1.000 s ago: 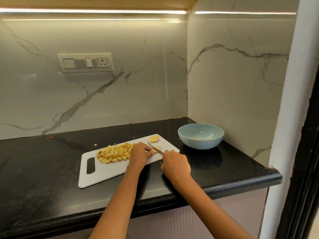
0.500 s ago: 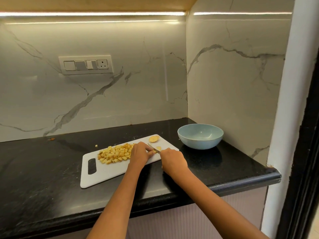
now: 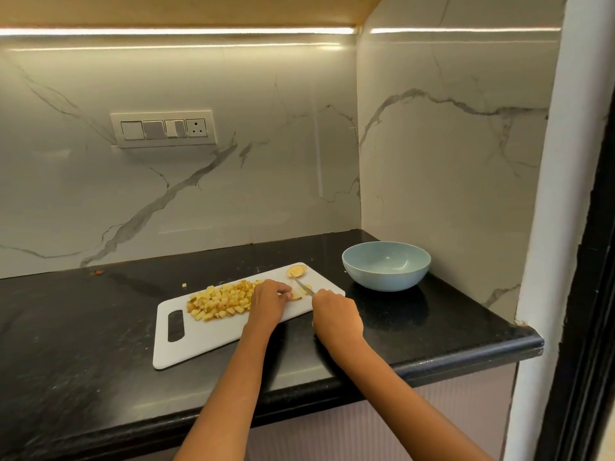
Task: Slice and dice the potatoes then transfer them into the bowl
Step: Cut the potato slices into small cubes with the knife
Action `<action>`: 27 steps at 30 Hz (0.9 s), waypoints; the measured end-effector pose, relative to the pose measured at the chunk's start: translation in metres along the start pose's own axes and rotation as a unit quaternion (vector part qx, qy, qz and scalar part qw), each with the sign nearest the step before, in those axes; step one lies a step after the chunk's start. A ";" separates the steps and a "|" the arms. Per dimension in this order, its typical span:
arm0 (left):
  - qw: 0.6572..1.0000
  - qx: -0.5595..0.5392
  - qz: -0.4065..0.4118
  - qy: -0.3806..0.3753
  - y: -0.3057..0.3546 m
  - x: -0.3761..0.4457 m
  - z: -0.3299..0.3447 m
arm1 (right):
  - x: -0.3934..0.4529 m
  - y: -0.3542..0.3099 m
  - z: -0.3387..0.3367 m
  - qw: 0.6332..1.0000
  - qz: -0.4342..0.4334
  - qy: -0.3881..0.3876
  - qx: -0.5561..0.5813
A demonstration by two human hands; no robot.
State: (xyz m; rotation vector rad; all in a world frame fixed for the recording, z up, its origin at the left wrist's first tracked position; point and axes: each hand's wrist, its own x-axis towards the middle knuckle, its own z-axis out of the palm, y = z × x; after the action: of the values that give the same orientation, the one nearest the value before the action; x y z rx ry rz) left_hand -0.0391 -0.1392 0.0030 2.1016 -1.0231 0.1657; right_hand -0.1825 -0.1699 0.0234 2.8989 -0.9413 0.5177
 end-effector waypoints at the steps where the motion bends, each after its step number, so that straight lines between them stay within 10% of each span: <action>1: 1.000 -0.003 -0.012 0.014 -0.001 0.002 -0.001 | -0.001 0.001 0.000 1.000 0.005 0.005 0.010; 27: 0.999 0.047 0.015 0.001 0.001 -0.002 -0.004 | -0.001 -0.004 0.006 0.997 -0.065 0.002 -0.046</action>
State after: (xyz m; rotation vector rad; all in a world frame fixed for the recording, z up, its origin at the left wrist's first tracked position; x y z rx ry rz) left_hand -0.0403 -0.1356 0.0050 2.1715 -1.0631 0.2358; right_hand -0.1796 -0.1672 0.0171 2.8503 -0.7484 0.4565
